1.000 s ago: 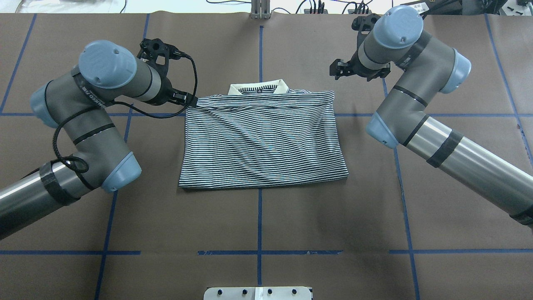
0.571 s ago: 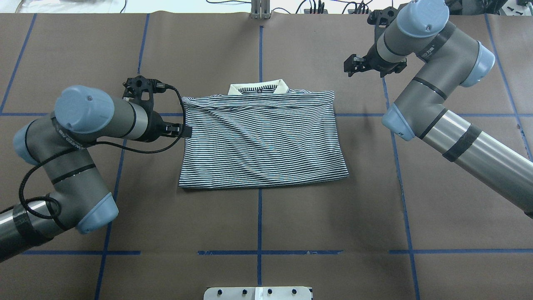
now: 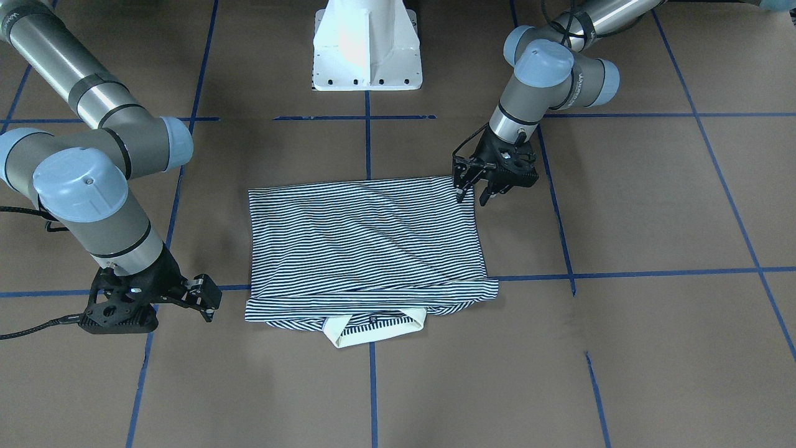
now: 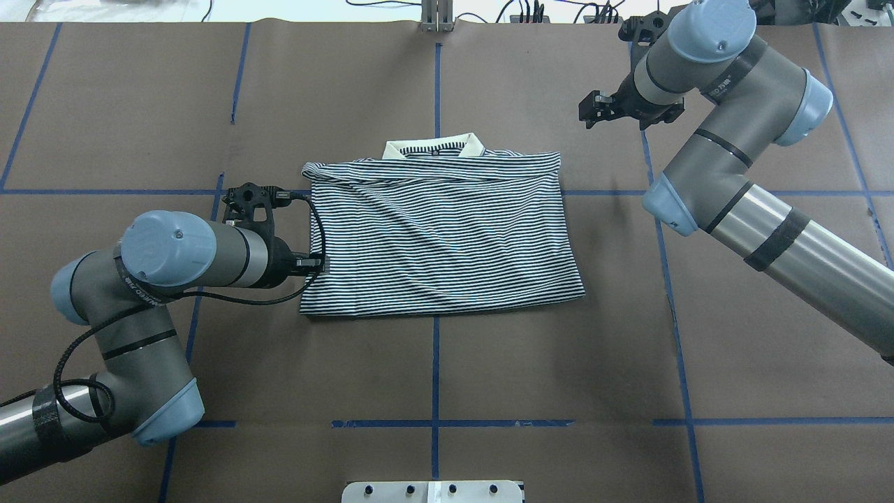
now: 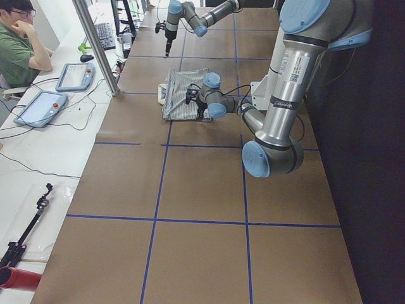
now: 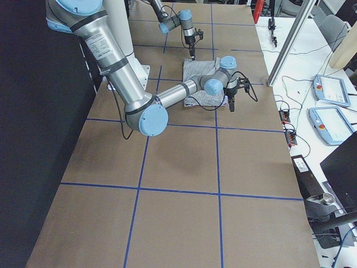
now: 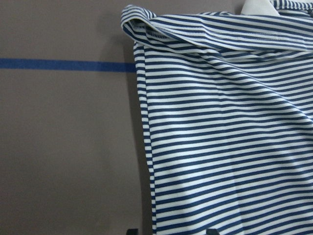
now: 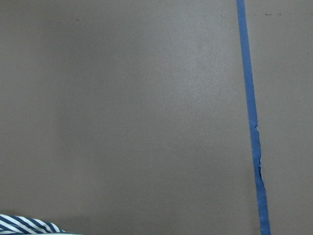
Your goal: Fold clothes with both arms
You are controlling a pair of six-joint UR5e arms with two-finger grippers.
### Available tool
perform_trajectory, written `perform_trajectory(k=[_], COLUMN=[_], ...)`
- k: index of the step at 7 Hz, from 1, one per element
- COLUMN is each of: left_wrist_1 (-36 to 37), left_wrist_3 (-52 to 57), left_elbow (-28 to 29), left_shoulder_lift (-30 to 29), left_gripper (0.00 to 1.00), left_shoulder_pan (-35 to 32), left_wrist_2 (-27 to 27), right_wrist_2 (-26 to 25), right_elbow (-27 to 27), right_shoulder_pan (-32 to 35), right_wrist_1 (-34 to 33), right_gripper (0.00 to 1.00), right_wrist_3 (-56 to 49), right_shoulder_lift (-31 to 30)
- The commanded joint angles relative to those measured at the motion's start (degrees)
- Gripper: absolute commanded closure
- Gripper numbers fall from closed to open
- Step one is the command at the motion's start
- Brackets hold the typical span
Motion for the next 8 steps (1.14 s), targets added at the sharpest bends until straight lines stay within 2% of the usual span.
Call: perform_trajectory(k=[1, 7, 8], left_wrist_1=[0.41, 0.32, 0.32], left_wrist_3=[-0.27, -0.36, -0.36], left_elbow=[-0.02, -0.8, -0.98], left_shoulder_lift=[0.91, 1.18, 1.18], left_gripper=[0.44, 0.45, 0.54], left_shoulder_pan=[1.23, 3.16, 3.34], left_wrist_2=[0.65, 0.73, 0.73], right_wrist_2=[0.0, -0.09, -0.09], right_elbow=[0.0, 0.0, 0.0], right_shoulder_pan=[0.0, 0.0, 0.0], right_wrist_1=[0.0, 0.0, 0.0], right_gripper=[0.0, 0.0, 0.0], right_wrist_3=[0.04, -0.04, -0.04], right_shoulder_lift=[-0.01, -0.09, -0.09])
